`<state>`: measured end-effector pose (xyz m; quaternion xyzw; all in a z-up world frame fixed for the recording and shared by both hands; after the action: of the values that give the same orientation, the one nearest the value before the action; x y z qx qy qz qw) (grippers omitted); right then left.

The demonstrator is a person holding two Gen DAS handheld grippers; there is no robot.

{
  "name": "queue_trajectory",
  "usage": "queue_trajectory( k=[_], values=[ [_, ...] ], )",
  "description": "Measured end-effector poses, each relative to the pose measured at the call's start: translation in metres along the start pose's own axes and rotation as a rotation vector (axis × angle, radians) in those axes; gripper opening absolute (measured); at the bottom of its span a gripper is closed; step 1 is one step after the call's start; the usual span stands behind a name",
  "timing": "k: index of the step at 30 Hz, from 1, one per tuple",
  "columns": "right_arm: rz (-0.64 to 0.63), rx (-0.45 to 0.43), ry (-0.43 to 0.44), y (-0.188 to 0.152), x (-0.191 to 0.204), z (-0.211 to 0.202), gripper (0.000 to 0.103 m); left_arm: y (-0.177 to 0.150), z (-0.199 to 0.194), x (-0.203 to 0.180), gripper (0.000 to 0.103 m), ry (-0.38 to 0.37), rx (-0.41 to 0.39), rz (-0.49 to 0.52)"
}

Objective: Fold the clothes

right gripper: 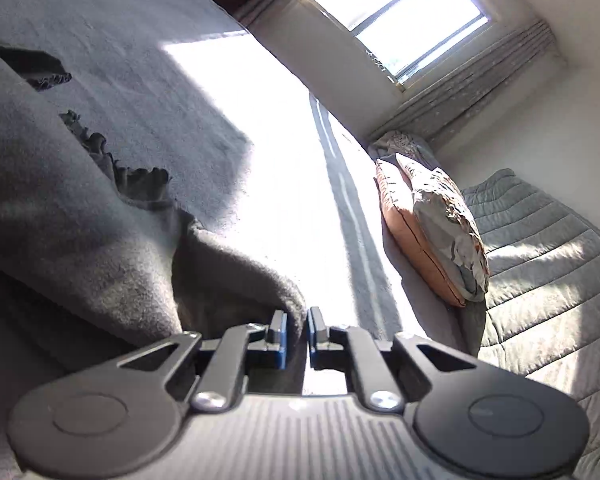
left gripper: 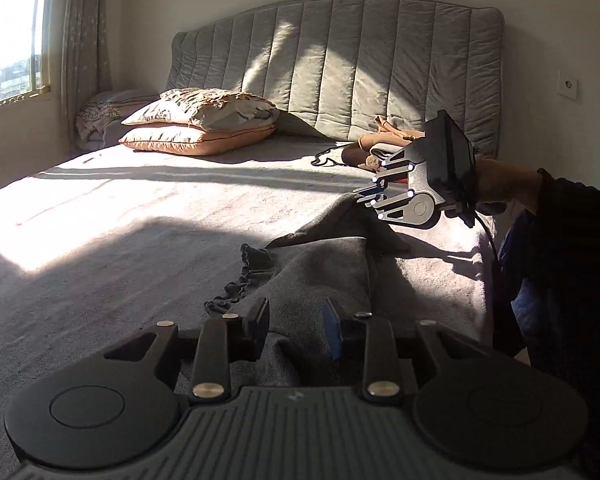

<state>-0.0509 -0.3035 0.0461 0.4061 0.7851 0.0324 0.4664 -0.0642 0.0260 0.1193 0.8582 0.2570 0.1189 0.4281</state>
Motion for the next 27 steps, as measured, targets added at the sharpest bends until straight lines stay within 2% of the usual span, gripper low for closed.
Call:
queue_trajectory(
  k=[1, 2, 3, 4, 5, 6, 8, 10, 12, 16, 18, 19, 21, 22, 23, 24, 27],
  values=[
    [-0.019, 0.01, 0.01, -0.003, 0.001, 0.001, 0.009, 0.002, -0.003, 0.003, 0.04, -0.012, -0.023, -0.017],
    [-0.01, 0.0, 0.007, -0.004, -0.002, -0.001, 0.013, 0.002, -0.008, 0.01, 0.053, -0.019, -0.06, -0.052],
    [0.012, -0.008, 0.02, -0.004, -0.007, -0.002, 0.017, 0.003, -0.011, 0.017, 0.061, -0.017, -0.086, -0.092],
    [0.049, -0.025, 0.041, -0.003, -0.014, -0.004, 0.028, 0.004, -0.008, 0.023, 0.077, 0.004, -0.091, -0.143],
    [0.087, -0.041, 0.061, -0.001, -0.02, -0.006, 0.034, 0.005, -0.006, 0.029, 0.081, 0.025, -0.096, -0.193],
    [0.127, -0.059, 0.072, 0.0, -0.027, -0.01, 0.037, 0.007, 0.0, 0.035, 0.081, 0.04, -0.087, -0.237],
    [0.203, -0.084, 0.091, 0.004, -0.038, -0.011, 0.042, 0.013, 0.023, 0.044, 0.081, 0.044, -0.021, -0.297],
    [0.241, -0.081, 0.117, 0.017, -0.043, -0.001, 0.043, 0.017, 0.051, 0.052, 0.081, 0.064, 0.068, -0.343],
    [0.244, -0.045, 0.185, 0.026, -0.038, 0.017, 0.043, 0.019, 0.081, 0.058, 0.081, 0.088, 0.163, -0.383],
    [0.248, 0.027, 0.32, 0.043, -0.028, 0.052, 0.043, 0.017, 0.128, 0.07, 0.08, 0.078, 0.283, -0.454],
    [0.248, 0.062, 0.384, 0.051, -0.023, 0.068, 0.042, 0.014, 0.147, 0.069, 0.076, 0.071, 0.337, -0.459],
    [0.231, 0.077, 0.396, 0.052, -0.018, 0.071, 0.04, 0.011, 0.156, 0.067, 0.066, 0.076, 0.365, -0.457],
    [0.2, 0.106, 0.417, 0.052, -0.009, 0.076, 0.038, 0.01, 0.161, 0.062, 0.055, 0.126, 0.385, -0.426],
    [0.204, 0.116, 0.421, 0.052, -0.008, 0.078, 0.031, 0.011, 0.162, 0.06, 0.041, 0.152, 0.387, -0.408],
    [0.209, 0.123, 0.424, 0.051, -0.007, 0.079, 0.017, 0.011, 0.162, 0.06, 0.019, 0.165, 0.382, -0.408],
    [0.213, 0.111, 0.423, 0.05, -0.008, 0.075, 0.012, 0.011, 0.159, 0.065, 0.015, 0.149, 0.367, -0.442],
    [0.239, 0.056, 0.415, 0.048, -0.016, 0.063, 0.012, 0.013, 0.146, 0.069, 0.015, 0.147, 0.315, -0.456]
  ],
)
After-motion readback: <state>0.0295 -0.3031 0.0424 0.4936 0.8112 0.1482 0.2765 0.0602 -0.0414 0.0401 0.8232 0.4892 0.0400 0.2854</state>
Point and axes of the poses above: each gripper's, at about its wrist camera, not at the fingertips, and z roughly the way its jaws point, x to its left, y to its top, the point moved 1 cm from there along z, roughly the way its jaws point, and after that the axes turned 11 degrees about x, right-handed, at the moved point
